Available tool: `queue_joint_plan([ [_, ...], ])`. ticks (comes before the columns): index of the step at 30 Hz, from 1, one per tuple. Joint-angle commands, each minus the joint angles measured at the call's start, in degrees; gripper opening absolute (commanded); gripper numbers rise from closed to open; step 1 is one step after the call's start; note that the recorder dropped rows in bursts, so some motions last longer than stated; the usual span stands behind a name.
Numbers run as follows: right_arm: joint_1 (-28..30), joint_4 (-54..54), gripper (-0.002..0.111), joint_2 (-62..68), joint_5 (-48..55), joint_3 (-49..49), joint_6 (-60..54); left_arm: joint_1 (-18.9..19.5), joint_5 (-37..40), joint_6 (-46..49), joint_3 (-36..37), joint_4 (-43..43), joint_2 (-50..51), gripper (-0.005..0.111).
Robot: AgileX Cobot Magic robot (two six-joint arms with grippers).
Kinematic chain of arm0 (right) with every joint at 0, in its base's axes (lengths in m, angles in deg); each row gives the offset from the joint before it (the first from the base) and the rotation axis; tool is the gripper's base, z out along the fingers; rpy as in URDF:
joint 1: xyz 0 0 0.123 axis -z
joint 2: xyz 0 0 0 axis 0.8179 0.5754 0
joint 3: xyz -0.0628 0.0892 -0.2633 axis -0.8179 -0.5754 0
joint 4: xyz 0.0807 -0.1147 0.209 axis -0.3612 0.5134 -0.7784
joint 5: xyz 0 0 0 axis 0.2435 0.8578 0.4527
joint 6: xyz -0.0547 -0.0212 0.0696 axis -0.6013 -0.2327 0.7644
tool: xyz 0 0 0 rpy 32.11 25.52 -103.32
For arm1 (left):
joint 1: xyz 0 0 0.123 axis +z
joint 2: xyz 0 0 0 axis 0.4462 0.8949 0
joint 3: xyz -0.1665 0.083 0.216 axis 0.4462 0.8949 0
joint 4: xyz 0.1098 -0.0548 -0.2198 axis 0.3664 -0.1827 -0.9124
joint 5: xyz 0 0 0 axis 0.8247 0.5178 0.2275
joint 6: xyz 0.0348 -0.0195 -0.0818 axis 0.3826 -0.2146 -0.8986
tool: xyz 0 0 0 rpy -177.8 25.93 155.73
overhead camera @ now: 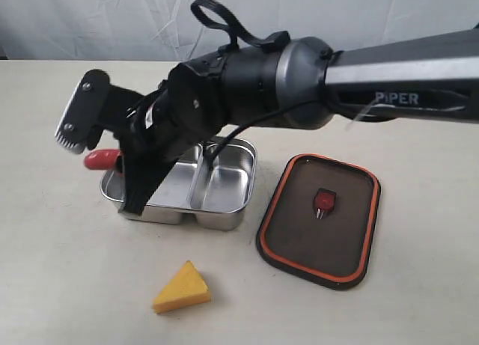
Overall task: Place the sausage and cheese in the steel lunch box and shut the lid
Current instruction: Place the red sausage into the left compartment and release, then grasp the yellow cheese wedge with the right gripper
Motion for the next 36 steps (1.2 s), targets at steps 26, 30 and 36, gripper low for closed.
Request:
queue_joint_plan([
  [26, 4.0, -3.7, 0.058, -4.0, 27.7, 0.2, 2.6, -0.7, -0.4, -0.1, 0.2, -0.4, -0.3, 0.0],
  [30, 1.2, -3.8, 0.058, -5.8, 34.7, 0.1, 1.4, -0.7, -0.4, -0.1, 0.2, -0.4, -0.3, 0.0],
  [36, -5.8, -1.8, 0.058, -4.5, 34.5, 0.1, -6.6, -0.7, -0.4, -0.1, 0.2, -0.4, -0.3, 0.0],
])
